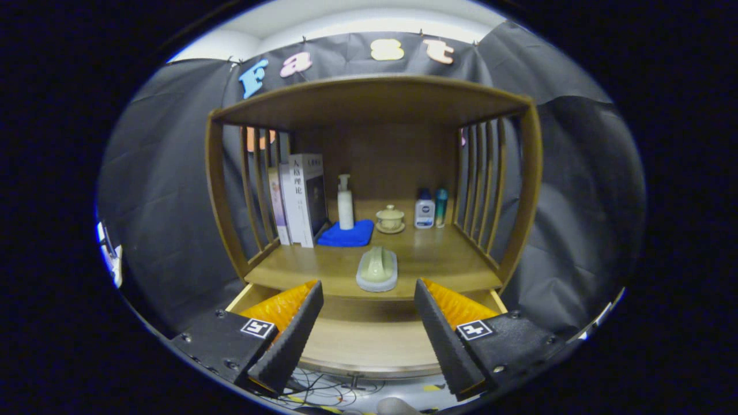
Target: Pull open the drawer, take out the items inside it, and place them on the countertop above the cabinet.
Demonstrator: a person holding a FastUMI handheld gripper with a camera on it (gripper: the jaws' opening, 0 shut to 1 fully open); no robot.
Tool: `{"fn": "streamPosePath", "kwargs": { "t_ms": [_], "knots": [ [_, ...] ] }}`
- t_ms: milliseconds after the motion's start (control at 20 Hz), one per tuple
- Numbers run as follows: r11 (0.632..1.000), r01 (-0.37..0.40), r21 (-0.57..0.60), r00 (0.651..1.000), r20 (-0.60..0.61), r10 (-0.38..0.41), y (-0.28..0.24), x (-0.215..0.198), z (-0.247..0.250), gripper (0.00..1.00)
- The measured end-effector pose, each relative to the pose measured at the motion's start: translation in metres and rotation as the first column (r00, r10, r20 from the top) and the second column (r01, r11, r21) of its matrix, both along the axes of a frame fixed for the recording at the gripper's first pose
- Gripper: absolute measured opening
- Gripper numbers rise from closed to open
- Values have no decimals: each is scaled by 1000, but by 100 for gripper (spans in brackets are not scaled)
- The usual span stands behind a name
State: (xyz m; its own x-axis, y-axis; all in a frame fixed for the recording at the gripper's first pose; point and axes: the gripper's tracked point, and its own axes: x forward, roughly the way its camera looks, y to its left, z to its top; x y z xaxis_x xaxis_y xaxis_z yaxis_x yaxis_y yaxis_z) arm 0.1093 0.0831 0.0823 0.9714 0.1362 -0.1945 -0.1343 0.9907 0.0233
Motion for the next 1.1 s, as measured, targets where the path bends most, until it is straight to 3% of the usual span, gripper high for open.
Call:
{"fn": "streamPosePath", "kwargs": {
  "t_ms": [500, 850, 1100],
  "knots": [
    [999, 41, -5, 993, 113, -40, -2, -63, -93, 100],
    [998, 66, -1, 997, 32, -66, 8, -56, -173, 100],
    [995, 92, -27, 996, 14, -91, 11, -36, -200, 100]
  ]
}}
